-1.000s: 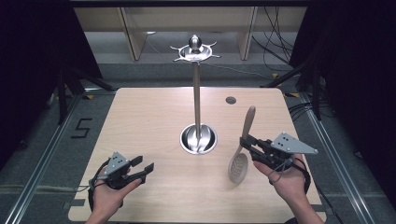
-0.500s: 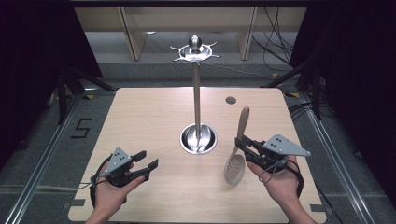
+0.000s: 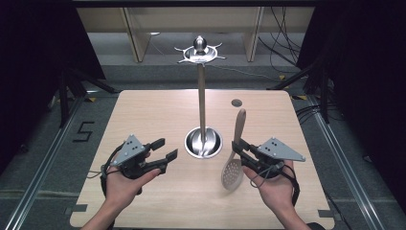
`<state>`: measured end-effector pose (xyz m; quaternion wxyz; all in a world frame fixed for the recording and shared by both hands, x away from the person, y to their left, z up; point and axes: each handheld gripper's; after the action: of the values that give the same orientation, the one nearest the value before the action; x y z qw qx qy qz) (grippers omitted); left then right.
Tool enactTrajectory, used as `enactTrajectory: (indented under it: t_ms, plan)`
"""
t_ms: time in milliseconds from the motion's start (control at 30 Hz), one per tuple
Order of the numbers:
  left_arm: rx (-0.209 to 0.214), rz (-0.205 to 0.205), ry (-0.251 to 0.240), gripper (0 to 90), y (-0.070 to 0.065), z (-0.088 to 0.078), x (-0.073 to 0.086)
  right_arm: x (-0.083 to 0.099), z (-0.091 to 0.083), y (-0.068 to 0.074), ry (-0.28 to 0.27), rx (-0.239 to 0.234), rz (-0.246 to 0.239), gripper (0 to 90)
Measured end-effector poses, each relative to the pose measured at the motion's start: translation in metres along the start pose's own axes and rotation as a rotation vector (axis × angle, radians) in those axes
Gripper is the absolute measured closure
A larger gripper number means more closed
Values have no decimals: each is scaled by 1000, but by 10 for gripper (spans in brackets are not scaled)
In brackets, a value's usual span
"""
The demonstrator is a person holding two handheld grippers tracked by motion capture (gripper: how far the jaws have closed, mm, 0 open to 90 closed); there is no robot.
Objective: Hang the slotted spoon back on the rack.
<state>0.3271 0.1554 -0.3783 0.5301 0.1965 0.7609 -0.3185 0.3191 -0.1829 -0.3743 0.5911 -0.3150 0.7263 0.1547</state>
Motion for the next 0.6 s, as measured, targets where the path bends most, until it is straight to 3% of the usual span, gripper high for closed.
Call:
enactTrajectory:
  t_ms: [67, 100, 167, 200, 233, 333, 433, 500, 533, 600]
  plan:
    - [23, -2, -5, 396, -6, 6, -6, -1, 2, 0, -3, -7, -18, 760]
    - [33, -12, -8, 396, -11, 10, -10, -2, 3, 2, 9, -14, 5, 760]
    - [52, -5, -5, 396, -18, 17, -15, -3, 4, 3, 10, -19, 0, 760]
    - [68, -4, -1, 396, -22, 20, -17, -3, 7, -1, -25, -2, -72, 760]
    - [84, 1, -2, 397, -24, 23, -19, -3, 6, 3, -13, -4, -24, 761]
    - [106, 6, 3, 400, -37, 34, -26, -4, 8, 4, -8, -8, -32, 760]
    - [126, 10, 2, 410, -47, 45, -31, -4, 9, 9, 14, -24, 16, 760]
    - [140, 12, 5, 414, -54, 51, -32, -4, 9, 8, 10, -6, -31, 760]
    - [147, 13, 8, 415, -57, 54, -33, -3, 11, 9, 0, -9, -18, 760]
    - [156, 13, 9, 420, -62, 59, -34, -3, 11, 9, 2, 3, -35, 760]
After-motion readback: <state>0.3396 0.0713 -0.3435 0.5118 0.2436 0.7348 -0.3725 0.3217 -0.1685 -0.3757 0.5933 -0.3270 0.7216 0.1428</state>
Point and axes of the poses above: each handheld gripper's, and its own axes: z roughly forward along the jaws, x roughly out of its underside, y roughly to its left, and after that the axes turned 11 degrees about -z, right-handed
